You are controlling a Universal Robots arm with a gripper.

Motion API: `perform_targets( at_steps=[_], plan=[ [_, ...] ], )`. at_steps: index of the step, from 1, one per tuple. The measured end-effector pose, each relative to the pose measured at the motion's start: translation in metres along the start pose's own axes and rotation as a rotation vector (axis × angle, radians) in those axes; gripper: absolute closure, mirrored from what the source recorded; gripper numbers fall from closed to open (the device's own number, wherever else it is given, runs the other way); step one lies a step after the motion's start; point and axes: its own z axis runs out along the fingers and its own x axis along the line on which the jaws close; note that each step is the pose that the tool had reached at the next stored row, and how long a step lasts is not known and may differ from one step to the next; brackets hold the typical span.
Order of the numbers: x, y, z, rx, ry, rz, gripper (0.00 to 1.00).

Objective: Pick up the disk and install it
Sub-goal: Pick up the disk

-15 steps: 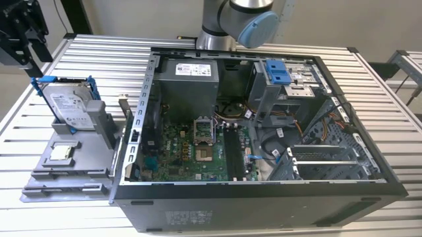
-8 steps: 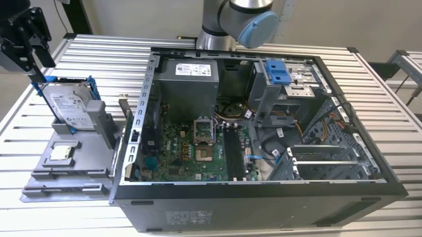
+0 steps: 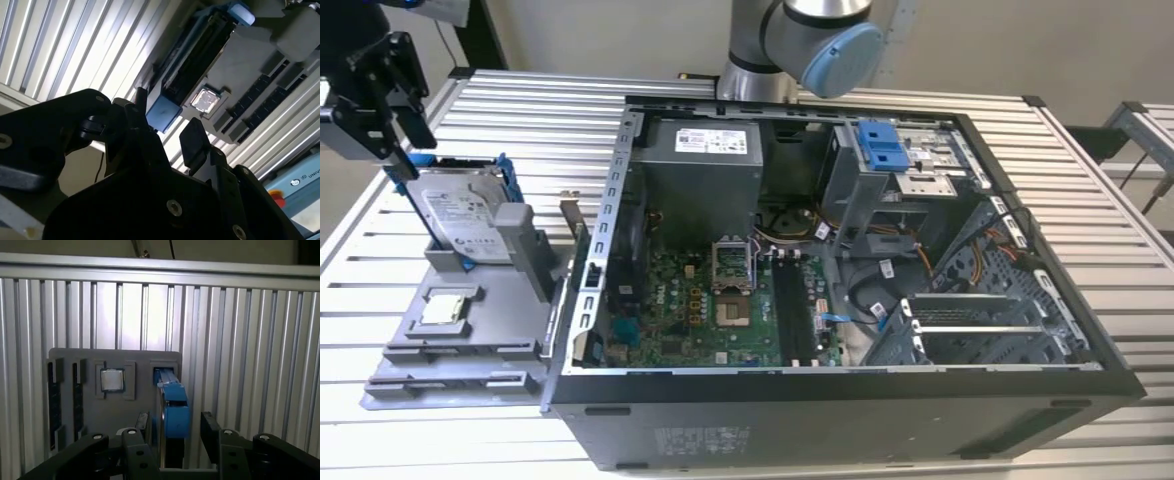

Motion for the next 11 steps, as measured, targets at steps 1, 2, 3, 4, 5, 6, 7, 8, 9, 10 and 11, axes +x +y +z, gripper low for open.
perform_targets(
  at_steps=[1,2,3,4,5,6,7,8,9,10,11],
  plan=[
    [0.0,0.0004,0.0019,0.0001,0.0,0.0,0.0],
    [0.0,0.0006,0.0036,0.0001,0.0,0.0,0.0],
    [0.0,0.0009,0.0054,0.0,0.0,0.0,0.0],
    [0.0,0.0012,0.0071,0.0,0.0,0.0,0.0],
    [0.0,0.0014,0.0087,0.0,0.0,0.0,0.0],
    [0.0,0.0016,0.0102,0.0001,0.0,-0.001,0.0],
    [0.0,0.0018,0.0117,0.0001,0.0,-0.001,0.0],
    [0.0,0.002,0.013,0.0001,0.0,-0.001,0.0],
    [0.0,0.0021,0.0144,0.0002,0.0,-0.002,0.0],
    [0.0,0.0022,0.0156,0.0008,0.0,-0.003,0.0],
    [0.0,0.0023,0.0166,0.0024,0.0,-0.004,0.0]
  ],
)
